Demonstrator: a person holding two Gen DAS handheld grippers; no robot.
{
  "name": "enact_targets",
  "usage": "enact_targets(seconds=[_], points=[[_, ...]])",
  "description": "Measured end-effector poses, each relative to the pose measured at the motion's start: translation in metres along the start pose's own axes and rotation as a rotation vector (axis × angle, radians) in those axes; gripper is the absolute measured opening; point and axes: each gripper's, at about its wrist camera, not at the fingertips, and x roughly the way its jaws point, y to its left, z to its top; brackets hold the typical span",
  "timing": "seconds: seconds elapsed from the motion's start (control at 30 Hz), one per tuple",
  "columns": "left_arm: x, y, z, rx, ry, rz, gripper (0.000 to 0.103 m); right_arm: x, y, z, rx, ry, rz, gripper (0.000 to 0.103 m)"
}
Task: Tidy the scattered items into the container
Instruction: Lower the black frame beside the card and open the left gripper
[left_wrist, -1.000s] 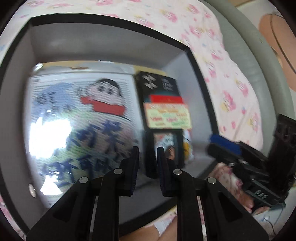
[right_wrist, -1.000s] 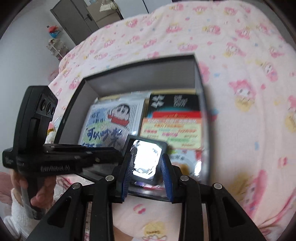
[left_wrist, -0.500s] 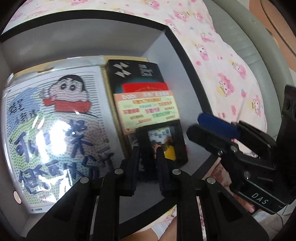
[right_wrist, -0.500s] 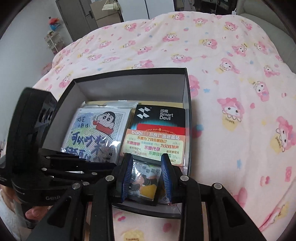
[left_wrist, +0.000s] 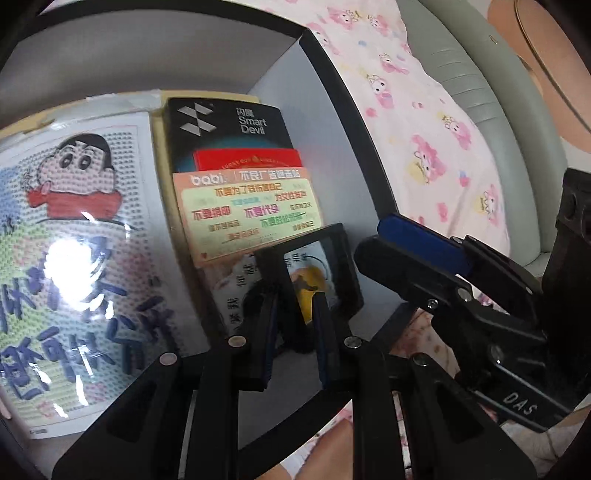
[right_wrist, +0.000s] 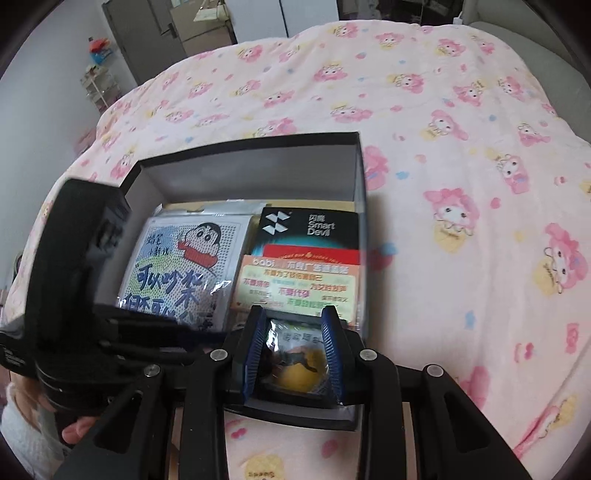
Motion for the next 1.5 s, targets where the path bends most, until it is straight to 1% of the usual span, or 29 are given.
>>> enact_targets(seconds=[0.03,0.2,0.3,0.4,0.6,0.67,0.73,0.8,0.9,1.03,1.1,1.13,1.2,1.3,1.43,1.5], points=[[-0.007,0.004,-0.001,-0.004,-0.021,0.019,0.016,0.001,0.000,0.000,-0.004,0.007,0.004,0.028],[-0.038,0.030,-0.006,-0.068,-0.110,0.049,0.016,0.014,0.015,-0.004,-0.058,0.060,0.053,0.028],[-0.045,0.038,-0.008,-0.089,-0.128,0.050,0.016,0.029,0.026,-0.005,-0.087,0.114,0.086,0.028],[-0.045,0.040,-0.009,-0.085,-0.125,0.058,0.016,0.043,0.028,-0.011,-0.087,0.167,0.060,0.028],[-0.037,0.036,-0.006,-0.079,-0.123,0.087,0.016,0.038,0.028,-0.015,-0.091,0.171,0.028,0.025],[-0.040,0.039,-0.007,-0.079,-0.133,0.113,0.016,0.035,0.030,-0.014,-0.090,0.157,0.014,0.026],[-0.041,0.043,-0.005,-0.092,-0.144,0.121,0.016,0.033,0.031,-0.009,-0.097,0.141,0.006,0.026],[-0.045,0.048,-0.005,-0.111,-0.157,0.120,0.016,0.034,0.030,-0.003,-0.090,0.137,0.039,0.026],[-0.048,0.053,-0.004,-0.128,-0.171,0.125,0.016,0.038,0.034,0.002,-0.081,0.145,0.124,0.026],[-0.048,0.053,-0.005,-0.128,-0.174,0.128,0.016,0.038,0.039,-0.003,-0.074,0.165,0.220,0.026],[-0.046,0.051,-0.005,-0.124,-0.170,0.130,0.016,0.041,0.037,-0.005,-0.044,0.198,0.250,0.026],[-0.045,0.051,-0.005,-0.122,-0.167,0.130,0.016,0.044,0.033,-0.006,-0.026,0.214,0.246,0.026],[-0.045,0.050,-0.006,-0.117,-0.164,0.129,0.016,0.048,0.023,-0.008,0.015,0.235,0.208,0.025],[-0.046,0.050,-0.006,-0.118,-0.168,0.131,0.017,0.046,0.014,-0.009,0.066,0.233,0.220,0.024],[-0.047,0.053,-0.008,-0.128,-0.175,0.137,0.017,0.038,0.023,-0.008,0.022,0.220,0.167,0.025],[-0.049,0.052,-0.009,-0.123,-0.190,0.156,0.017,0.031,0.025,0.001,0.006,0.179,0.171,0.026]])
